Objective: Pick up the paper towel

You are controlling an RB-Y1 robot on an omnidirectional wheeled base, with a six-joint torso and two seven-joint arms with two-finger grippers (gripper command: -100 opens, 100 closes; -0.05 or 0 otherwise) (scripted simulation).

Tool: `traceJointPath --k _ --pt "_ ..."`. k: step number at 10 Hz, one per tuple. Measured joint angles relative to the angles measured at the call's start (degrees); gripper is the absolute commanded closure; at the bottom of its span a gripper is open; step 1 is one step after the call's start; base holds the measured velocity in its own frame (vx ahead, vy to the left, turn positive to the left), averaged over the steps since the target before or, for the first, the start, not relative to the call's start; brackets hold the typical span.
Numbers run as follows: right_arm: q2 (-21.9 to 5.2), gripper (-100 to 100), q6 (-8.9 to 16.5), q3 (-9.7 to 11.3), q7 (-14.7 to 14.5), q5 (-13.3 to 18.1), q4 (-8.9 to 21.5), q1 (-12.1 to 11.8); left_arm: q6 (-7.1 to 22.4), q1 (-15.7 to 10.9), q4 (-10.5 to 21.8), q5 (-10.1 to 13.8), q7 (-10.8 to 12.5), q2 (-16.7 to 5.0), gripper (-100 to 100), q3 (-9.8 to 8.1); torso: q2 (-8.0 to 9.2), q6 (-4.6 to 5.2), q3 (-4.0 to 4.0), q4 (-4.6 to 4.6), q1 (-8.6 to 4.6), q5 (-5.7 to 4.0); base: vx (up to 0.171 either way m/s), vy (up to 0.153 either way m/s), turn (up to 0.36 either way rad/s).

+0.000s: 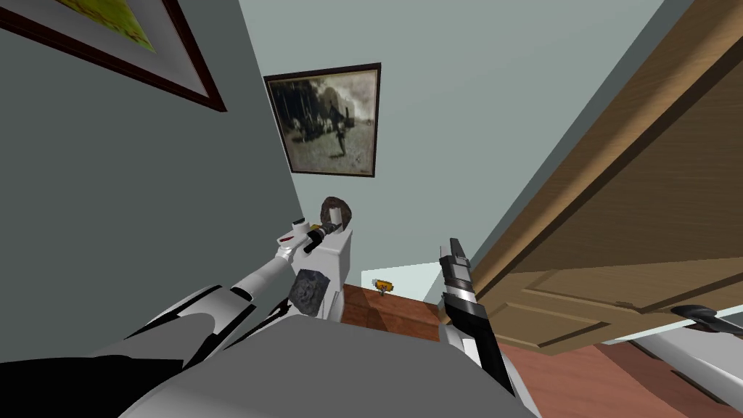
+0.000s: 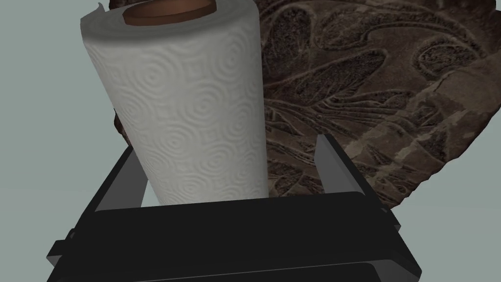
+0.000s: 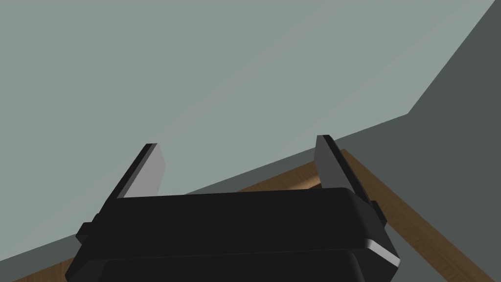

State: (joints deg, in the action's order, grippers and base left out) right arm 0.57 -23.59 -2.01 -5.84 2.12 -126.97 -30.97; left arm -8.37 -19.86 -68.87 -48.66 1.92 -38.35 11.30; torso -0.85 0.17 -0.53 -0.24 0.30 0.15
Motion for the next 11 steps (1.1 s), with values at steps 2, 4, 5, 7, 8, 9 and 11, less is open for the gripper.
traceJointPath --k 2,4,5,7,8,9,11 --pt "0.0 0 0.0 0.0 0.0 0.0 0.0 0.0 0.0 0.0 0.0 0.0 0.0 0.0 -100 0.02 0.01 0.00 0.00 0.00 0.03 0.01 -0.003 0.003 -0.008" --pt "0.0 0 0.0 0.0 0.0 0.0 0.0 0.0 0.0 0.0 0.0 0.0 0.0 0.0 -100 0.02 -0.02 0.00 -0.01 0.00 0.00 0.00 0.005 -0.028 -0.006" --pt "0.0 0 0.0 0.0 0.0 0.0 0.0 0.0 -0.1 -0.4 -0.1 0.0 0.2 -0.6 -100 -0.45 -0.03 0.01 -0.01 0.00 -0.15 -0.03 0.003 -0.032 -0.002" --pt "0.0 0 0.0 0.0 0.0 0.0 0.0 0.0 -0.2 -0.5 -0.2 0.0 0.2 -0.7 100 -0.49 -0.02 -0.03 -0.01 0.00 -0.02 -0.01 0.000 -0.003 -0.002" --pt "0.0 0 0.0 0.0 0.0 0.0 0.0 0.0 -0.2 -0.5 -0.2 0.0 0.3 -0.7 100 -0.50 -0.01 -0.03 -0.01 0.00 -0.03 -0.03 0.000 0.000 0.000" --pt "0.0 0 0.0 0.0 0.0 0.0 0.0 0.0 -0.2 -0.5 -0.2 0.0 0.3 -0.7 100 -0.49 -0.01 -0.04 0.00 0.00 -0.03 -0.03 0.000 0.000 0.000" --pt "0.0 0 0.0 0.0 0.0 0.0 0.0 0.0 -0.2 -0.5 -0.1 0.0 0.2 -0.7 0 -0.49 0.00 -0.03 0.00 0.01 -0.01 -0.01 0.000 0.000 0.000"
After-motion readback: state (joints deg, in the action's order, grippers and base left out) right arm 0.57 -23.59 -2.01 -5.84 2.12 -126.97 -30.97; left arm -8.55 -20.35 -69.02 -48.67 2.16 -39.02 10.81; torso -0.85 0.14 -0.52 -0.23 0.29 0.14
